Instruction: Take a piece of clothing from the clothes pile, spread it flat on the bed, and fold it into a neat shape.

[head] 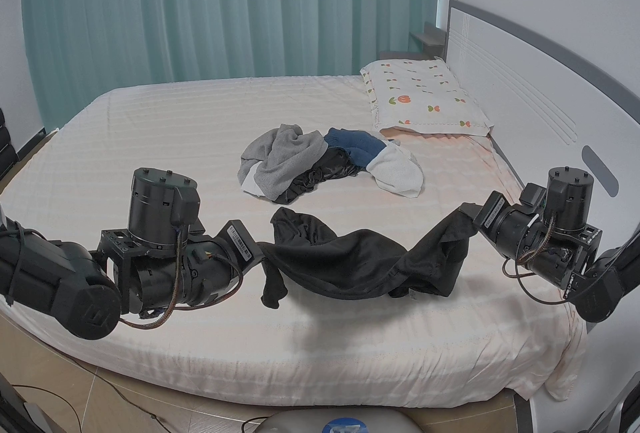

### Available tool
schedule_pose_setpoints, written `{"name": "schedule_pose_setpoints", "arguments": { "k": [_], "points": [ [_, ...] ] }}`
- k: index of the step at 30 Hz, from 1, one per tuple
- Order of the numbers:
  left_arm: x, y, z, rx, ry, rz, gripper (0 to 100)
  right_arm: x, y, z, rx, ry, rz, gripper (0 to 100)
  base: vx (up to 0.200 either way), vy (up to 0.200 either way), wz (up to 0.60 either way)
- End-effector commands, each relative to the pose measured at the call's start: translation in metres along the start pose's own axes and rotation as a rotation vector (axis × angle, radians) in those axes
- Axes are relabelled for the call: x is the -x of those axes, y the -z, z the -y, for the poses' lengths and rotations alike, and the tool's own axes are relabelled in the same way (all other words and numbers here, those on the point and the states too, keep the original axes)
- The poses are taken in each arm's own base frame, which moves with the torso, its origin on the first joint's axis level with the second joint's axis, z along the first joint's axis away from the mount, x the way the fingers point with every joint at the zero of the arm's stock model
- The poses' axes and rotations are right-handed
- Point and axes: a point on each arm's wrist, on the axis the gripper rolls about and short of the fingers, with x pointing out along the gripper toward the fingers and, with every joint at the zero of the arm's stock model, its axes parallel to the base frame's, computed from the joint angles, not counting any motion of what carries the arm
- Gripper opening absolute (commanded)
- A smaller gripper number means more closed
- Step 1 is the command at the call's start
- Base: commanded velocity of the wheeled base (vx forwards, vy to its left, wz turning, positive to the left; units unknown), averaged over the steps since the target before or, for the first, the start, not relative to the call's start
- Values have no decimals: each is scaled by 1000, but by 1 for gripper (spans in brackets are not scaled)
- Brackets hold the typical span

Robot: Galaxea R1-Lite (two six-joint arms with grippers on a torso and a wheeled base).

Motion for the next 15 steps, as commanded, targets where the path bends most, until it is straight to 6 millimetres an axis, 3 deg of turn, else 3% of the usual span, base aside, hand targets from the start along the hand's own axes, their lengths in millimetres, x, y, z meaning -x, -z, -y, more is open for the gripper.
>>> {"name": "schedule_pose_setpoints", "arguments": {
  "k": [1,15],
  "points": [
    [5,-2,2,-1,13,13,0,0,-3,1,21,9,21,0,0,200,0],
    [17,-8,8,3,43,47,0,-6,-14,1,33,53,110,0,0,200,0]
  ]
}}
